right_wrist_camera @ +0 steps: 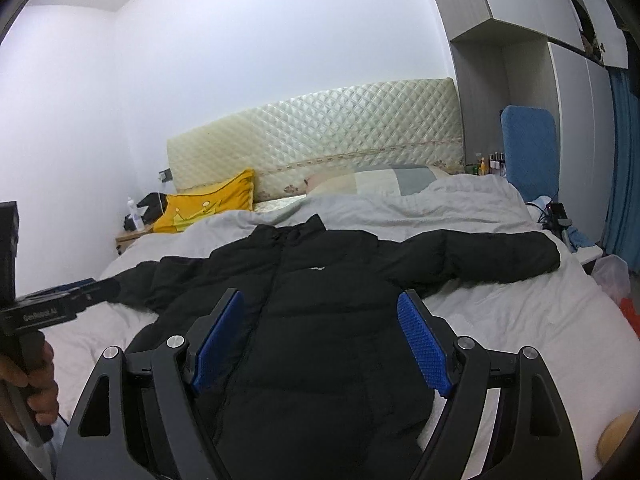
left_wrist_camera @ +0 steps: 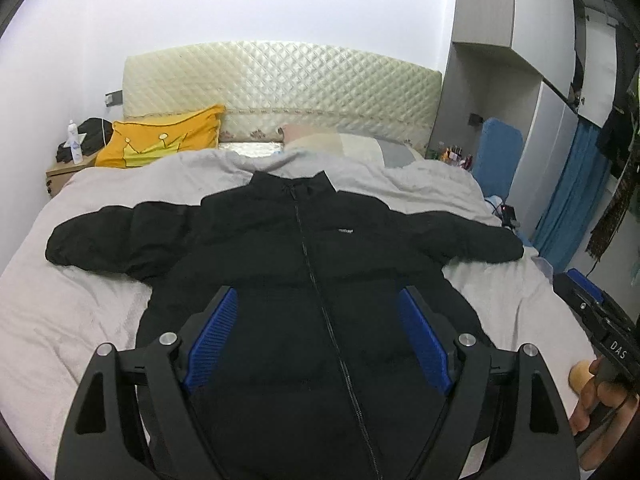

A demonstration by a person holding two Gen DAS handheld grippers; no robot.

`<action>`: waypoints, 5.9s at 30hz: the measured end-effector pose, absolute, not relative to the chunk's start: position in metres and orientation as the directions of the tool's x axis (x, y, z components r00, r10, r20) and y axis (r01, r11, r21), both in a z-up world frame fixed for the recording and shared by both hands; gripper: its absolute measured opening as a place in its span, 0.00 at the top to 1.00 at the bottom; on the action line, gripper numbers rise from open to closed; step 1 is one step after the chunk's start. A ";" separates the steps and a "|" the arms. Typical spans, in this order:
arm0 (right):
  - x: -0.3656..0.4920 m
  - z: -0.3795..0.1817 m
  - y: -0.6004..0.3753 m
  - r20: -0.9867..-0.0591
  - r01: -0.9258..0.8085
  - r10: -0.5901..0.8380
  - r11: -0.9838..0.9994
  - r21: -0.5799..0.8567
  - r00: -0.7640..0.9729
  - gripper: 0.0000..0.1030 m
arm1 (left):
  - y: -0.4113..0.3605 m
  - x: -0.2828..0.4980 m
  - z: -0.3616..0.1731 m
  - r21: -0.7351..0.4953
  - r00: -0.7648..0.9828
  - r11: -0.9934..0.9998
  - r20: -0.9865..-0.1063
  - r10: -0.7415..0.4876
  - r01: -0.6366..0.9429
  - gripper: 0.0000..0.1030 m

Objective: Fold large clothes

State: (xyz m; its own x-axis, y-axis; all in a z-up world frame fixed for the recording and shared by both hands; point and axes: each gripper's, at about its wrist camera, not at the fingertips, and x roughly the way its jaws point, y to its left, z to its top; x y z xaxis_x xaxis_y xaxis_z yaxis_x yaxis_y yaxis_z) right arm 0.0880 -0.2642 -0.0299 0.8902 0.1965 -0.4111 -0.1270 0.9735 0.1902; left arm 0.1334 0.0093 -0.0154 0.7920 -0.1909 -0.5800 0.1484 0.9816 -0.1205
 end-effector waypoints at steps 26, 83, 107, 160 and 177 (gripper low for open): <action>0.121 -0.030 -0.306 -0.373 -0.035 0.073 0.994 0.108 0.925 0.24 | 0.020 0.132 -0.046 -0.137 0.813 0.987 -0.562 -0.151 0.089 0.20; 0.375 -0.268 -0.708 -0.351 0.250 0.083 0.552 0.796 0.933 0.20 | 0.025 0.228 -0.139 -0.132 0.741 0.983 -0.671 0.007 -0.129 0.20; 0.335 -0.110 -0.691 -0.362 0.335 -0.135 0.748 0.574 0.922 0.97 | 0.033 0.214 -0.130 -0.030 0.732 0.997 -0.681 0.034 -0.074 0.20; 0.354 -0.039 -0.027 -0.323 -0.330 0.261 0.926 -0.182 0.910 0.93 | 0.158 0.168 -0.085 -0.086 0.871 0.992 -0.489 0.038 -0.092 0.20; 0.383 -0.182 0.042 -0.656 -0.393 0.381 0.909 0.137 0.651 0.89 | 0.170 0.186 -0.104 -0.110 0.824 0.987 -0.565 0.039 -0.121 0.20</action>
